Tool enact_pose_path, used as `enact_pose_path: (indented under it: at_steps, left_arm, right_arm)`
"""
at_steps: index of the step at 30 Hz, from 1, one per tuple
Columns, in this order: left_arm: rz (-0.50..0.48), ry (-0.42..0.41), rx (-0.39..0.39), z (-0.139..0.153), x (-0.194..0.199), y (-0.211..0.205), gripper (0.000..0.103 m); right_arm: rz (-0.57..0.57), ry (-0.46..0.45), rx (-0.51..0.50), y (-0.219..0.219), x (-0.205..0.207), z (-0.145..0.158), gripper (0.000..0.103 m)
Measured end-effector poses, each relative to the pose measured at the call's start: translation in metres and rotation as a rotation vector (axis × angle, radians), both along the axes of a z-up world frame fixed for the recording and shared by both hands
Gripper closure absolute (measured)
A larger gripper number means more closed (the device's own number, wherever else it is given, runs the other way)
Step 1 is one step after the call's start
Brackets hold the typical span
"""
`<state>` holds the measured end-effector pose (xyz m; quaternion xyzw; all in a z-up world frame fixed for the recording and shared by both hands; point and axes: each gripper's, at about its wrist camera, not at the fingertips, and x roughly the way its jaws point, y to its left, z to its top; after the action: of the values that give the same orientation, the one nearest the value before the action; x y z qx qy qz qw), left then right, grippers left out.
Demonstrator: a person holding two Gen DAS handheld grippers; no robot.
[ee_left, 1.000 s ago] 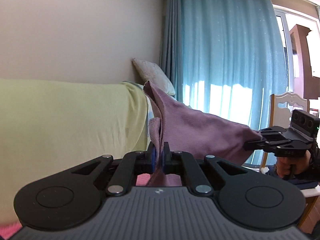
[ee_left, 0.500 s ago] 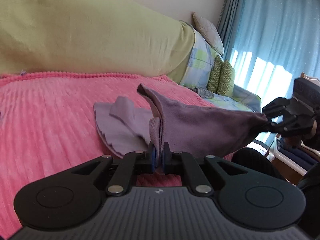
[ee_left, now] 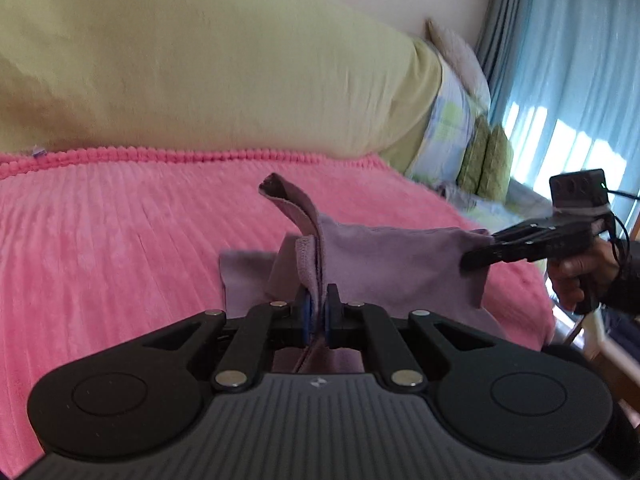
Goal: Fold clothes
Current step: 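Lift the top with both tools and fold it over onto itself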
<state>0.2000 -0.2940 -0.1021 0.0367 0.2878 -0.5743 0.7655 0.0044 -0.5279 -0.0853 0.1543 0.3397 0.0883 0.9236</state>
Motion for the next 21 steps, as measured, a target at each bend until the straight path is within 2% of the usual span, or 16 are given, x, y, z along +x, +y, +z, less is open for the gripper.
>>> enact_pose_path:
  at_steps: [5, 7, 9, 10, 13, 16, 18, 21]
  left_arm:
    - [0.013, -0.003, 0.015, -0.012, -0.005, 0.002, 0.1]
    - [0.006, -0.085, -0.002, -0.007, -0.014, 0.001, 0.1]
    - [-0.029, -0.206, -0.011, 0.001, -0.029, 0.002, 0.1]
    - [-0.053, -0.274, -0.009, 0.005, -0.038, 0.004, 0.1]
    - [-0.151, -0.444, 0.009, 0.013, -0.067, 0.007, 0.1]
    - [-0.269, -0.534, 0.028, 0.015, -0.091, 0.005, 0.1]
    - [-0.31, -0.555, 0.043, 0.01, -0.1, 0.007, 0.1]
    - [-0.339, -0.563, 0.046, 0.005, -0.107, 0.008, 0.1]
  right_arm:
    - [-0.045, -0.002, 0.102, -0.006, -0.008, -0.023, 0.097]
    - [-0.053, -0.006, 0.107, -0.006, -0.011, -0.024, 0.093]
    - [-0.057, -0.001, 0.115, -0.01, -0.01, -0.023, 0.083]
    - [-0.061, -0.001, 0.118, -0.011, -0.01, -0.021, 0.081]
    - [-0.096, -0.05, 0.119, -0.02, -0.024, -0.002, 0.079]
    - [-0.14, -0.162, 0.089, -0.024, -0.03, 0.029, 0.079]
    - [-0.116, -0.179, 0.056, -0.02, -0.014, 0.046, 0.078]
    - [-0.035, -0.148, 0.03, -0.011, 0.026, 0.059, 0.077]
